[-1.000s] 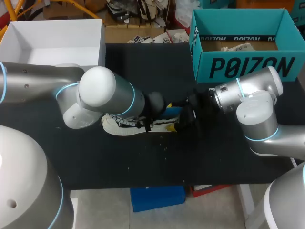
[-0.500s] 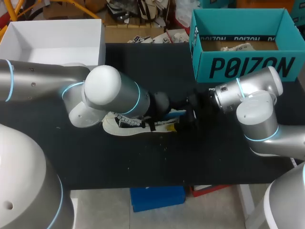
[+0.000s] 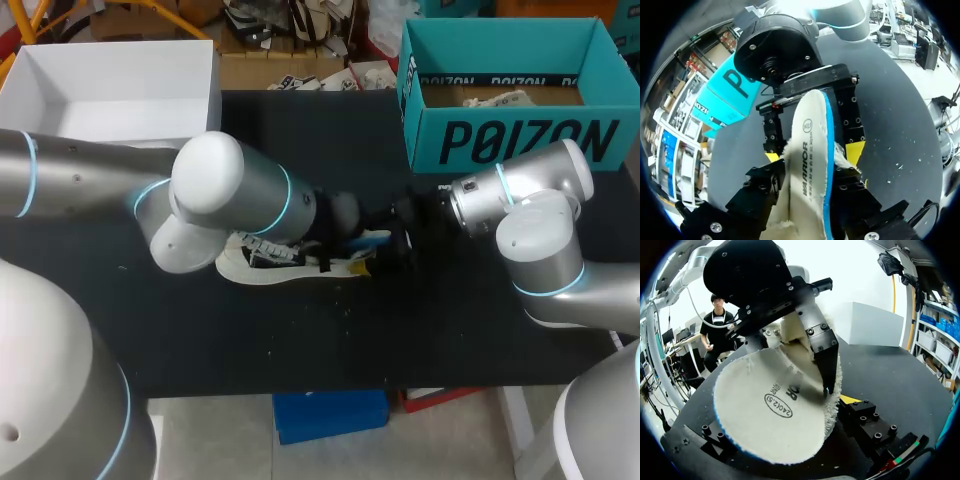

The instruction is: Take the shoe out of the shoebox, open the shoe tongue, remove and reinsert the insole, then place the shoe into the shoebox

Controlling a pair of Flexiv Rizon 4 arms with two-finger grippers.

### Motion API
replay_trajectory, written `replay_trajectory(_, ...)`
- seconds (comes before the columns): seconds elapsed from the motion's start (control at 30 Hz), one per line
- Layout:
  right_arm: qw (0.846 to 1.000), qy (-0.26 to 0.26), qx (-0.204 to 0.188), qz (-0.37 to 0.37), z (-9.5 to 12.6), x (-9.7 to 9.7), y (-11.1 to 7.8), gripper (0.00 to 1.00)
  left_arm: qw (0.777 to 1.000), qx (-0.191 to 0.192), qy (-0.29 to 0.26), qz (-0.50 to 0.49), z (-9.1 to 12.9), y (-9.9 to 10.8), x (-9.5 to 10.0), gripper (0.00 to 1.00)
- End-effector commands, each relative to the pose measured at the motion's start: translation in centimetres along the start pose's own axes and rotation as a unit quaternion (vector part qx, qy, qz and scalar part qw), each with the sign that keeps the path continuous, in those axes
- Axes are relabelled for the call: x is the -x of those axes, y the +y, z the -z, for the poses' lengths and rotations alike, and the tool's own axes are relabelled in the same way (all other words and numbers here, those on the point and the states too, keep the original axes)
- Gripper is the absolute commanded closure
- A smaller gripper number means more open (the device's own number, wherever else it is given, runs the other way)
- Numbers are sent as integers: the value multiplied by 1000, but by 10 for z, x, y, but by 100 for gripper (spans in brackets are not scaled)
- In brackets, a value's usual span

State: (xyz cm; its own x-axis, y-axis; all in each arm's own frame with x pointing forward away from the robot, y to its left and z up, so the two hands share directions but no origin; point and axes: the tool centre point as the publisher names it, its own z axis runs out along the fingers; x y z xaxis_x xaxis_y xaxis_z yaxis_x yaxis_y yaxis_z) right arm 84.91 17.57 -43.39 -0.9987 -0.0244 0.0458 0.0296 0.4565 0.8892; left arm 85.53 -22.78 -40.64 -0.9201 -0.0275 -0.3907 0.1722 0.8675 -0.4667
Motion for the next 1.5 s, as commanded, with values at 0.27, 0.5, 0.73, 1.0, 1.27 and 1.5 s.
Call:
replay_trajectory(0.27, 1000, 0, 0, -1, -5, 1, -4, 100, 1000, -16, 13, -19, -5, -10, 1, 58)
replay_trajectory(0.5, 1000, 0, 0, -1, -5, 1, -4, 100, 999, -26, 12, -27, -1, -19, 1, 59)
replay_trajectory(0.73, 1000, 0, 0, -1, -5, 1, -4, 100, 999, -30, 9, -30, 3, -21, 0, 97)
replay_trajectory(1.0, 1000, 0, 0, -1, -5, 1, -4, 100, 998, -45, 22, -36, 12, -23, -4, 100)
replay_trajectory(1.27, 1000, 0, 0, -1, -5, 1, -4, 100, 994, -91, 48, -40, 62, -30, -13, 100)
replay_trajectory(1.5, 1000, 0, 0, -1, -5, 1, -4, 100, 976, -174, 130, 0, 117, -51, -7, 100)
